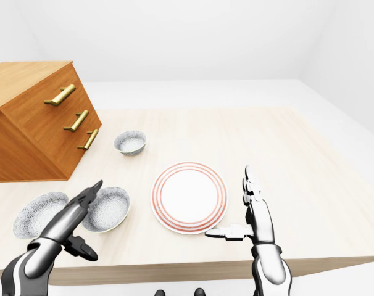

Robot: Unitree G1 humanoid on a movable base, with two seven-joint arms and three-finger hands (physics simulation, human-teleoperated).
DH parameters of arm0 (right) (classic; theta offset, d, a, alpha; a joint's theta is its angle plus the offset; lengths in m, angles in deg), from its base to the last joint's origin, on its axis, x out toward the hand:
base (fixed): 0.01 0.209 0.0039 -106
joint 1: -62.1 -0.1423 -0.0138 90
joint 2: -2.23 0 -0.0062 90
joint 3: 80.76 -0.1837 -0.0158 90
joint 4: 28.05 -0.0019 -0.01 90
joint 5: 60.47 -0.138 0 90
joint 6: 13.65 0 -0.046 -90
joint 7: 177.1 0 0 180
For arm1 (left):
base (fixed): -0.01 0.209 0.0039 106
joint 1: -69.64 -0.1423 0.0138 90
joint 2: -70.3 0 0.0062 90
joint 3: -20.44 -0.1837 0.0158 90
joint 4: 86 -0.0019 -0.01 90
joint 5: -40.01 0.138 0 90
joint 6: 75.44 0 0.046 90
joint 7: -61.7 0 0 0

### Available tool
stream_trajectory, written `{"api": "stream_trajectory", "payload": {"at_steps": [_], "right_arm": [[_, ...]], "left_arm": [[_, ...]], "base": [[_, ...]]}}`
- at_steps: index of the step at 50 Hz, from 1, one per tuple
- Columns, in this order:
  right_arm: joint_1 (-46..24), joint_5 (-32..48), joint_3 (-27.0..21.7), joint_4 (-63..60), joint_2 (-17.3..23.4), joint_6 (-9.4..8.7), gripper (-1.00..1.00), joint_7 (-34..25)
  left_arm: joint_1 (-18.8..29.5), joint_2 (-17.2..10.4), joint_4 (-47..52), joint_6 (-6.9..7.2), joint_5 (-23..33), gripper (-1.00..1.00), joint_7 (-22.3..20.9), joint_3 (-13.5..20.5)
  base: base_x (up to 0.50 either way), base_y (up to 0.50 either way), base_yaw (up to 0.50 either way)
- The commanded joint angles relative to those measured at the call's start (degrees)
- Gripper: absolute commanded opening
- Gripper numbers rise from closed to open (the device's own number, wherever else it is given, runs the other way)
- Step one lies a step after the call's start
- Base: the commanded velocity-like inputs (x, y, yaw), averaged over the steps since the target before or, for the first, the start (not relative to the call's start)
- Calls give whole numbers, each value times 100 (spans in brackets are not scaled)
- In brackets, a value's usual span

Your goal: Put the bowl in the middle on the plate.

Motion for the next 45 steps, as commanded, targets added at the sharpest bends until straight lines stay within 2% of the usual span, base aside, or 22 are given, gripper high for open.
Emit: {"api": "stream_trajectory", "payload": {"at_steps": [1,14,15,16,22,25,27,29,35,45], "right_arm": [[8,3,3,-36,-5,0,100,-11],[-16,-8,-9,15,7,0,100,-15],[-17,-14,-13,24,6,0,100,-17],[-17,-10,-12,36,8,0,100,-18],[-14,-8,-10,66,9,0,100,-22],[-2,-6,-7,53,6,0,100,-23],[-11,1,-1,38,6,0,100,-19],[-4,3,3,33,6,0,100,-21],[-9,-8,-12,61,7,0,100,-29],[-39,-13,-21,86,20,0,100,-34]], "left_arm": [[57,-63,-122,0,173,100,331,8],[43,-106,-137,0,169,100,262,51],[37,-114,-142,0,184,100,277,66],[9,-202,-108,0,381,100,492,110],[-318,53,61,0,127,100,526,269],[-372,165,141,0,-249,100,201,377],[-410,111,222,0,-202,100,217,539],[-435,185,284,0,-360,100,56,653],[-508,299,97,0,-240,100,207,795],[-502,275,-173,0,-97,100,446,794]], "base": [[0,0,0],[0,0,0],[0,0,0],[0,0,0],[0,0,0],[0,0,0],[0,0,0],[0,0,0],[0,0,0],[0,0,0]]}}
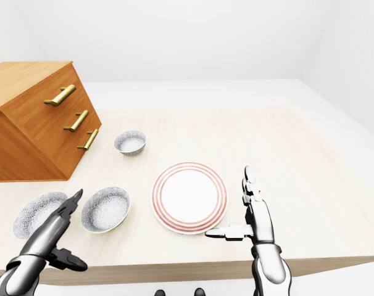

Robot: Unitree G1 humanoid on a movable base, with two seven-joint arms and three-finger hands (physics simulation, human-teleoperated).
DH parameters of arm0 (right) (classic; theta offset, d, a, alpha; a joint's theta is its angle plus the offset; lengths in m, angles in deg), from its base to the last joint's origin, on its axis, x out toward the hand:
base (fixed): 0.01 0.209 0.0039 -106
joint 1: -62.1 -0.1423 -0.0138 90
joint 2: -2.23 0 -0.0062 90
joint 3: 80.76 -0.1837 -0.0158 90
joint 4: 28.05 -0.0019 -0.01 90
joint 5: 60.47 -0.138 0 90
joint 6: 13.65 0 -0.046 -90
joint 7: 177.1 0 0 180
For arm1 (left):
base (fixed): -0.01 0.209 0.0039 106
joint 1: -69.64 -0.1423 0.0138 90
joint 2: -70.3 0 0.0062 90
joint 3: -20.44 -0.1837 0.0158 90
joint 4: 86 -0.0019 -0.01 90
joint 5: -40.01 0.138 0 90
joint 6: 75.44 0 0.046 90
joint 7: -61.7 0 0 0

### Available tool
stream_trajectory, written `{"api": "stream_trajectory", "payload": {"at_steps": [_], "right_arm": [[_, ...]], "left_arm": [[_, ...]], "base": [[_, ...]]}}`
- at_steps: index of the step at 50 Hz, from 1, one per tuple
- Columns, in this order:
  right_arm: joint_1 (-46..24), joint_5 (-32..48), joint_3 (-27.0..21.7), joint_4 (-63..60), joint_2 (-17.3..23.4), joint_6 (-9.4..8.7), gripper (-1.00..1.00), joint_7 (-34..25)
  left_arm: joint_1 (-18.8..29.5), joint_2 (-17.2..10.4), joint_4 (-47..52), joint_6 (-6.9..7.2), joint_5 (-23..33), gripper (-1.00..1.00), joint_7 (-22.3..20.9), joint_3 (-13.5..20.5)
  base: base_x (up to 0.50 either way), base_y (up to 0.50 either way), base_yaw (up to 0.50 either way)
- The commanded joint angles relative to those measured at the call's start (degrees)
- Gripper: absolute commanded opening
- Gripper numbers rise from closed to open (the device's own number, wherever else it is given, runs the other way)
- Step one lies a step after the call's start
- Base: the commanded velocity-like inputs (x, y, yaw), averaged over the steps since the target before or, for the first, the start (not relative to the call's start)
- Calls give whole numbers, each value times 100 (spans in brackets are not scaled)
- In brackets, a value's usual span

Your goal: Put the bowl in the middle on the plate.

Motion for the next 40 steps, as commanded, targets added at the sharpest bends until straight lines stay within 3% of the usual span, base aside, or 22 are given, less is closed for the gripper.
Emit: {"api": "stream_trajectory", "payload": {"at_steps": [1,10,33,40], "right_arm": [[-19,-8,-9,28,8,0,100,-8],[-18,0,-2,37,7,0,100,-5],[25,14,17,-107,-10,0,100,-22],[11,8,3,-19,-3,0,100,-22]], "left_arm": [[-59,25,-212,0,65,100,174,113],[-72,21,-42,0,-32,100,-129,70],[-53,3,-79,0,245,100,176,-13],[-83,55,19,0,176,100,87,-30]], "base": [[0,0,0],[0,0,0],[0,0,0],[0,0,0]]}}
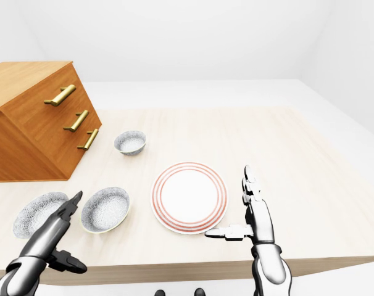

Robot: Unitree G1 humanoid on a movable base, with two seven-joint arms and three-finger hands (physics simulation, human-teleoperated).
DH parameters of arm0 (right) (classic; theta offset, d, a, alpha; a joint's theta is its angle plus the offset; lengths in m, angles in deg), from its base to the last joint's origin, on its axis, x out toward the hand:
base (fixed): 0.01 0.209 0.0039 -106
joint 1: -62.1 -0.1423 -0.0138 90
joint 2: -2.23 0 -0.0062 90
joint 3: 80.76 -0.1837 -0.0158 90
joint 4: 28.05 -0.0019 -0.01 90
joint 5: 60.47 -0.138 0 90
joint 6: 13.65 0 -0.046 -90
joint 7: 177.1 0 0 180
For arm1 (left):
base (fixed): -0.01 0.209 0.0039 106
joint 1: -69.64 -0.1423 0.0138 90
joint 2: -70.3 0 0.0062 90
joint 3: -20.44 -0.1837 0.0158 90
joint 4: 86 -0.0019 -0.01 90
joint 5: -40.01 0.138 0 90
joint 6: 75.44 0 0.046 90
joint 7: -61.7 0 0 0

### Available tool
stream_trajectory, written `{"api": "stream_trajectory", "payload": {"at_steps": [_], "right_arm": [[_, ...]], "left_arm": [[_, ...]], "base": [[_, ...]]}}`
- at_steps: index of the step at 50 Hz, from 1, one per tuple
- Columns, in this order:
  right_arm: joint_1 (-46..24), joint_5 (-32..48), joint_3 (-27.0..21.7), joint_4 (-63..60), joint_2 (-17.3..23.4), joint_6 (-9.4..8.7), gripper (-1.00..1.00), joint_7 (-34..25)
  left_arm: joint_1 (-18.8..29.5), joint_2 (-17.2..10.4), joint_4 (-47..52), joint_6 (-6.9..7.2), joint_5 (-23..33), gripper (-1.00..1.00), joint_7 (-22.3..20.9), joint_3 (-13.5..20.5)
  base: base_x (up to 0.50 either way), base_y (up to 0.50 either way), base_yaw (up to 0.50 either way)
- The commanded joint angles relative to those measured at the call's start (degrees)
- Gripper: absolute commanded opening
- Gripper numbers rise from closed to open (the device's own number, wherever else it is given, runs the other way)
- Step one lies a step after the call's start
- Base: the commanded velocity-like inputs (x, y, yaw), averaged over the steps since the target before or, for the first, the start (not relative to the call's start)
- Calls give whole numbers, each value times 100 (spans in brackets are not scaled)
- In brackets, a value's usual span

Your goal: Put the bowl in the middle on the plate.

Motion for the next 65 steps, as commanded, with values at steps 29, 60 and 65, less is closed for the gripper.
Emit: {"api": "stream_trajectory", "payload": {"at_steps": [29,60,65], "right_arm": [[-17,-11,10,57,10,0,100,13],[-21,-16,-3,32,6,0,100,-1],[-22,-21,-8,52,8,0,100,-1]], "left_arm": [[188,4,202,0,343,100,210,-770],[186,-6,175,0,662,100,441,-1418],[187,-33,165,0,705,100,488,-1536]], "base": [[0,0,0],[0,0,0],[0,0,0]]}}
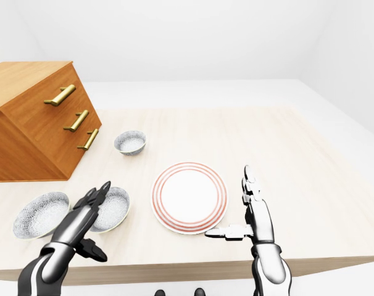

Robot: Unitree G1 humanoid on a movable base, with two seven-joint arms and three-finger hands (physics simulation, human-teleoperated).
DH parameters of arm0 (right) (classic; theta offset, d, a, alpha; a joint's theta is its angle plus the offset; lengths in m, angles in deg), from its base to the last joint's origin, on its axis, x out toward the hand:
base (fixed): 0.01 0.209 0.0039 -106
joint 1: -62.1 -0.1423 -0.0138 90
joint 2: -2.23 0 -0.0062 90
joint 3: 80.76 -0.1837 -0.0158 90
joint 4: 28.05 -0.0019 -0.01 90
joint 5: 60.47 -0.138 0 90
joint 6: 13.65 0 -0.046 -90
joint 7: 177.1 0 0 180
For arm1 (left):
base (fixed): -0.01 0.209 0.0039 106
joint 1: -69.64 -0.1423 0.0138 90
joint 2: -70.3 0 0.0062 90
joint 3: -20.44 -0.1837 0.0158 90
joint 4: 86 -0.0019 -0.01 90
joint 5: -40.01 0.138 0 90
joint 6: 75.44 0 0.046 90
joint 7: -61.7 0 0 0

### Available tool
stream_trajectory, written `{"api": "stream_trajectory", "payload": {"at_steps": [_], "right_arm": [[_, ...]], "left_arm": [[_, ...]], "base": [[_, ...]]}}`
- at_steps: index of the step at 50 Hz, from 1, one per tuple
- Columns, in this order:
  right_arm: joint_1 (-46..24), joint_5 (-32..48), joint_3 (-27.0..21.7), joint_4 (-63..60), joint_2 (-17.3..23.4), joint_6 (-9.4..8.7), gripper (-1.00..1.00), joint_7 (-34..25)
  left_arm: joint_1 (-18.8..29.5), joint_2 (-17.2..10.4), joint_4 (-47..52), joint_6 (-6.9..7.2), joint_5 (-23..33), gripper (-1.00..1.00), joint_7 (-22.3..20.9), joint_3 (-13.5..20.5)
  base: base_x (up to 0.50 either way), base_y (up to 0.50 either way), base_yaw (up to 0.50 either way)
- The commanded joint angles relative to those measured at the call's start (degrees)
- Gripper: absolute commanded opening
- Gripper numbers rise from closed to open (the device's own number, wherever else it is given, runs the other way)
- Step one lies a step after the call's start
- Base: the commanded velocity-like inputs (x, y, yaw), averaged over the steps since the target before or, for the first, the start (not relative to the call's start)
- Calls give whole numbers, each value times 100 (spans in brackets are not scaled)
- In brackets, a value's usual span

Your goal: Put the bowl in the middle on the plate.

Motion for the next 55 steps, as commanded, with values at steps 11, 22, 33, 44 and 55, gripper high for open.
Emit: {"api": "stream_trajectory", "payload": {"at_steps": [11,22,33,44,55], "right_arm": [[-19,-8,-3,70,7,0,100,9],[-11,-14,-3,49,7,0,100,9],[-21,-11,-2,65,10,0,100,10],[6,-6,10,-1,2,0,100,5],[-4,-5,5,32,4,0,100,9]], "left_arm": [[-3,-45,-25,0,125,100,134,-331],[-13,-56,-94,0,214,100,214,-454],[0,-77,-108,0,206,100,224,-474],[-10,-74,-44,0,241,100,166,-543],[-279,-132,316,0,283,100,-372,-304]], "base": [[0,0,0],[0,0,0],[0,0,0],[0,0,0],[0,0,0]]}}
